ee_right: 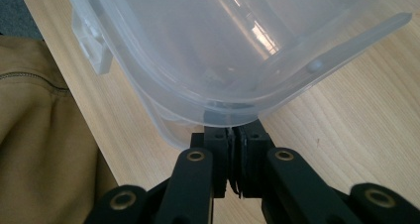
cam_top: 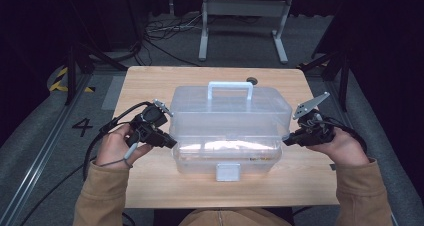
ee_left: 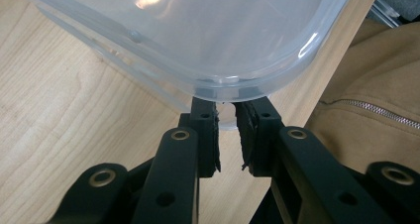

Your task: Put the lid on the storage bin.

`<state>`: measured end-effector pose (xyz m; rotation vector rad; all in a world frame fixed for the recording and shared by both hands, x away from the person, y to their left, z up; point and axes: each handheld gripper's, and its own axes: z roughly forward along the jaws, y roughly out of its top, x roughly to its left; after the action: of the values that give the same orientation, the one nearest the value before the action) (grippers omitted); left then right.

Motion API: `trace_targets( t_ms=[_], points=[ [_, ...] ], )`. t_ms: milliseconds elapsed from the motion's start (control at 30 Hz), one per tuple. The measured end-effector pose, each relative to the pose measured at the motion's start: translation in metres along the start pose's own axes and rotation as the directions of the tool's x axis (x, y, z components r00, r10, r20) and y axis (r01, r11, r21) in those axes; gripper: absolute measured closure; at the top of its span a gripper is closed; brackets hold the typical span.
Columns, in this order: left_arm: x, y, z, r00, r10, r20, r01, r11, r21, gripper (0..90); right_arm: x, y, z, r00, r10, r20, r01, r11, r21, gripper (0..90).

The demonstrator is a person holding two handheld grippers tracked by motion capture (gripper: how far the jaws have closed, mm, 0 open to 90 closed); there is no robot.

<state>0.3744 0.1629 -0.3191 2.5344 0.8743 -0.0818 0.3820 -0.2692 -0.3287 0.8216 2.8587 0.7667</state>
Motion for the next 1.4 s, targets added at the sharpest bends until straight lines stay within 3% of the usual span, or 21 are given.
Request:
trace_targets(
  t_ms=[600, 1400],
  points=[
    [0.0, 0.0, 0.008, 0.9998, 0.004, 0.017, -0.005, 0.9976, 0.069, 78.4, 0.001, -0.001, 0.007, 0.9995, -0.026, -0.02, 0.027, 0.997, 0.066, 85.8],
    [0.0, -0.002, 0.012, 0.9995, 0.02, 0.027, -0.022, 0.9933, 0.113, 78.2, 0.0, -0.003, 0.014, 0.9981, -0.03, -0.053, 0.036, 0.993, 0.113, 83.5]
  ],
)
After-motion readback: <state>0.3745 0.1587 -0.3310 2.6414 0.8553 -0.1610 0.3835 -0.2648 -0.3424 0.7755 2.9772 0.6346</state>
